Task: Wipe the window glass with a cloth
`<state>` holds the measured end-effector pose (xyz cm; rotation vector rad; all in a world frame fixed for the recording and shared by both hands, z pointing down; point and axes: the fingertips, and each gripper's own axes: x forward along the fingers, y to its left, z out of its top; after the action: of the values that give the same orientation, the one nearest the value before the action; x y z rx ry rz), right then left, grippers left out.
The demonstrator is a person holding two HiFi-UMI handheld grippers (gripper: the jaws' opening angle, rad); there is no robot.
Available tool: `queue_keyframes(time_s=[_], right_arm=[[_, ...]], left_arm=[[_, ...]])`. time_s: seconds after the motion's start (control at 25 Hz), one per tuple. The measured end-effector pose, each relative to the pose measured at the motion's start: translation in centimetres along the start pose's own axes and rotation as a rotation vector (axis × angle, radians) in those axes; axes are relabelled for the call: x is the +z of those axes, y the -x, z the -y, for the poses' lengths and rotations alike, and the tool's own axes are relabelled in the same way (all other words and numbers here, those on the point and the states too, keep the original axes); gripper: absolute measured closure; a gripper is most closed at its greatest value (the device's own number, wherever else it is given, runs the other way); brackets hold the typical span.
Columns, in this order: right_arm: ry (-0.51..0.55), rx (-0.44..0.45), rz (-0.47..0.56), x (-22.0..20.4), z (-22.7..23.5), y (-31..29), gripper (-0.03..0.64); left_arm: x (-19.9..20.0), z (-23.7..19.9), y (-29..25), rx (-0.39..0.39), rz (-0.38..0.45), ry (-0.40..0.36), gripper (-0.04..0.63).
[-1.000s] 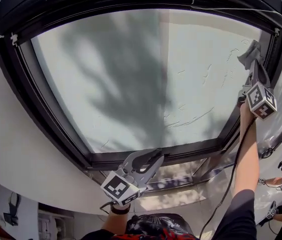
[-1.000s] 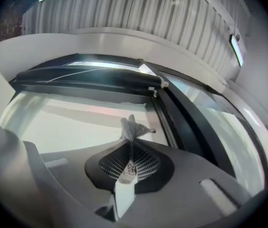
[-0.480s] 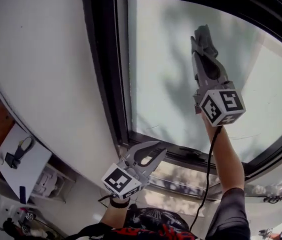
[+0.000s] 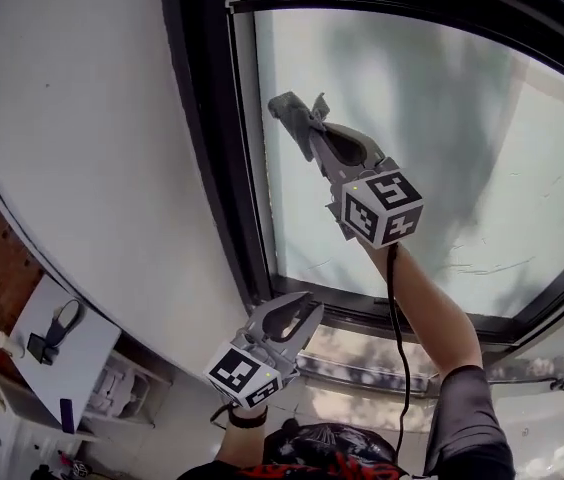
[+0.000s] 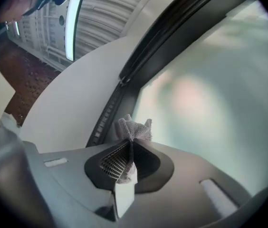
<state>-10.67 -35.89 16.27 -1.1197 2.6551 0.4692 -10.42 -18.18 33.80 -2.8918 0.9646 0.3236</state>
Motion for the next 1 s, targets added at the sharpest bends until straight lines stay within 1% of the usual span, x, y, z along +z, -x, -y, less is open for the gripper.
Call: queue_keyframes(time_s=[0.04,0.08,0.2,0.24,0.32,0.4,0.44,0.52,0.6,0.64,0.68,0.72,0.76,0.84,0.88,0.92,1.0], right_arm=[[-0.01,-0.034,0.009,0.6,1.8,1.7,0.592],[0.009,-0.082,0.016,1.3,3.5,3.9,0.592],[0.188,-0.272,0.01,3.7,8.5,12.1,0.591],[0.211,-0.325,0.004,4.3,10.2,15.0,0.591],[0.204,-0.443,-0.009,5.2,14.4,21.5,0.592],[0.171,-0.593,-0.017,6.1,19.2,29.0,0.592],[0.143,-0.679,-0.02,6.5,21.7,33.1,0.591],[0.106,-0.876,-0.021,7.6,26.5,41.8,0.592],[0.105,-1.077,-0.016,9.1,30.0,49.9,0.592],[0.107,-1.154,-0.014,9.7,31.1,53.2,0.591],[0.111,-1.205,-0.014,10.2,31.9,55.6,0.591],[0.117,-1.227,-0.013,10.5,32.2,56.8,0.592],[0.126,-1.226,-0.012,10.5,32.2,57.0,0.592],[0.148,-1.178,-0.015,10.2,31.1,54.7,0.591],[0.154,-1.127,-0.011,10.0,30.1,52.5,0.591],[0.156,-1.057,-0.005,9.7,28.6,49.5,0.592],[0.148,-0.889,0.012,8.8,24.9,42.4,0.591]], left_arm=[[-0.2,0.4,-0.7,-0.022,-0.003,0.004,0.532],[-0.4,1.0,-1.5,-0.054,-0.008,0.009,0.532],[-1.3,3.4,-5.1,-0.183,-0.016,0.045,0.532],[-1.6,4.4,-6.5,-0.228,-0.016,0.057,0.532],[-2.2,7.0,-9.0,-0.316,-0.022,0.065,0.532],[-2.6,9.8,-11.1,-0.393,-0.027,0.061,0.532],[-2.8,10.9,-11.9,-0.419,-0.028,0.064,0.531],[-3.2,12.6,-13.1,-0.447,-0.033,0.075,0.531],[-3.3,13.9,-13.8,-0.468,-0.039,0.078,0.531],[-3.3,14.3,-14.0,-0.476,-0.041,0.076,0.531],[-3.3,14.6,-14.1,-0.478,-0.043,0.074,0.531],[-3.3,14.6,-14.1,-0.472,-0.044,0.072,0.531],[-3.3,14.4,-14.1,-0.461,-0.046,0.07,0.532],[-3.3,13.8,-13.9,-0.432,-0.047,0.066,0.532],[-3.2,13.6,-13.8,-0.421,-0.047,0.062,0.531],[-3.2,13.4,-13.7,-0.411,-0.048,0.058,0.531],[-3.0,12.7,-13.2,-0.39,-0.047,0.047,0.532]])
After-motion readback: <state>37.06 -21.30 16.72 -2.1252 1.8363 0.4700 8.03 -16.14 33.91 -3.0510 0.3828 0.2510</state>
